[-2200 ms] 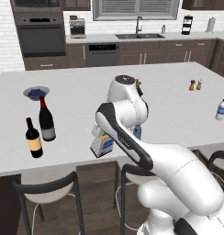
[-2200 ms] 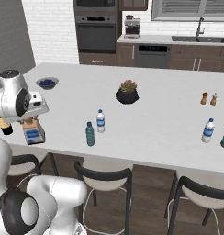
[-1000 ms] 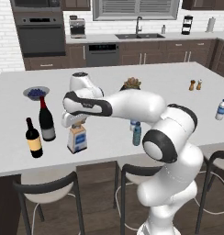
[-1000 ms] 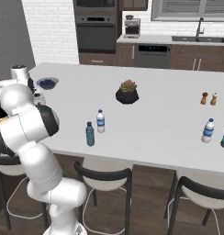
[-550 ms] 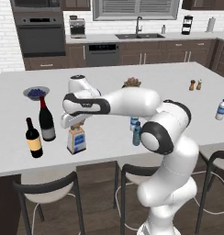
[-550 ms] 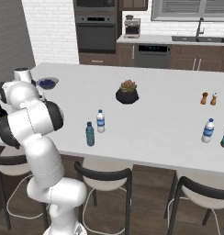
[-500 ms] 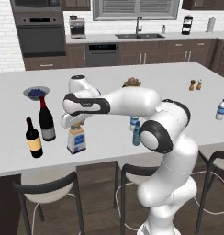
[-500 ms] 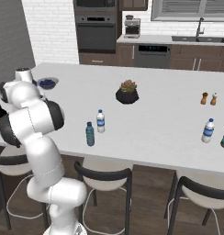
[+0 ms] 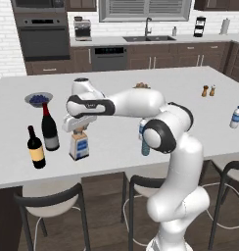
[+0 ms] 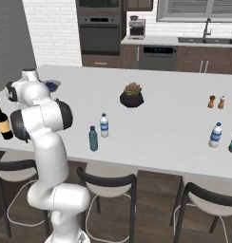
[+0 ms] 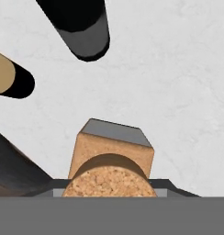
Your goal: Move the plastic bottles in the middle to the plastics group, and the glass bottles in the middle to the glass group.
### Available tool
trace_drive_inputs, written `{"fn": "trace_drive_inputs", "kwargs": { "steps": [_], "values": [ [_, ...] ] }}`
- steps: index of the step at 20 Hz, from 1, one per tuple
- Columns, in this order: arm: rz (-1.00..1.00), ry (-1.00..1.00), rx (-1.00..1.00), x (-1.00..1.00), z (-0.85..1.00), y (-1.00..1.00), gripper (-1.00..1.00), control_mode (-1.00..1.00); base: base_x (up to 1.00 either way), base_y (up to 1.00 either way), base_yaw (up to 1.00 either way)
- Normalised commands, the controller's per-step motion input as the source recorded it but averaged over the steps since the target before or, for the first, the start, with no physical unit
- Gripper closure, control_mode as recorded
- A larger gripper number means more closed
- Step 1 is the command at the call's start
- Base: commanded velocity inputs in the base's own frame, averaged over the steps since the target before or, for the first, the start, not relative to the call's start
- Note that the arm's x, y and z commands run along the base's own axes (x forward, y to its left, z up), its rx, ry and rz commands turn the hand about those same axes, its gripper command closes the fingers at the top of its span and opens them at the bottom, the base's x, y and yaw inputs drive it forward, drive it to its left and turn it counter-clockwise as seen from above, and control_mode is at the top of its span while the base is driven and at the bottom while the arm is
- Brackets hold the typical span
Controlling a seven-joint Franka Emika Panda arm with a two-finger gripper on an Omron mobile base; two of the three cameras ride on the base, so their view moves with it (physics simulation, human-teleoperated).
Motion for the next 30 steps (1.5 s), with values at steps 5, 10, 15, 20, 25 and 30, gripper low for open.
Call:
{"fn": "trace_drive_inputs", "kwargs": {
  "steps": [5, 10, 15, 20, 25, 30],
  "values": [
    [0.0, 0.0, 0.0, 0.09, -0.04, 0.22, 1.0, -1.0, 0.0, 0.0, 0.0],
    [0.0, 0.0, 0.0, 0.0, -0.03, 0.24, 1.0, -1.0, 0.0, 0.0, 0.0],
    [0.0, 0.0, -0.02, 0.0, -0.13, 0.22, 1.0, -1.0, 0.0, 0.0, 0.0],
    [0.0, 0.0, -0.03, 0.0, -0.42, 0.18, 1.0, -1.0, 0.0, 0.0, 0.0],
    [0.0, 0.0, -0.05, 0.0, -0.11, 0.11, 1.0, -1.0, 0.0, 0.0, 0.0],
    [0.0, 0.0, 0.0, -0.01, 0.0, 0.0, -1.0, -1.0, 0.0, 0.0, 0.0]
  ]
}}
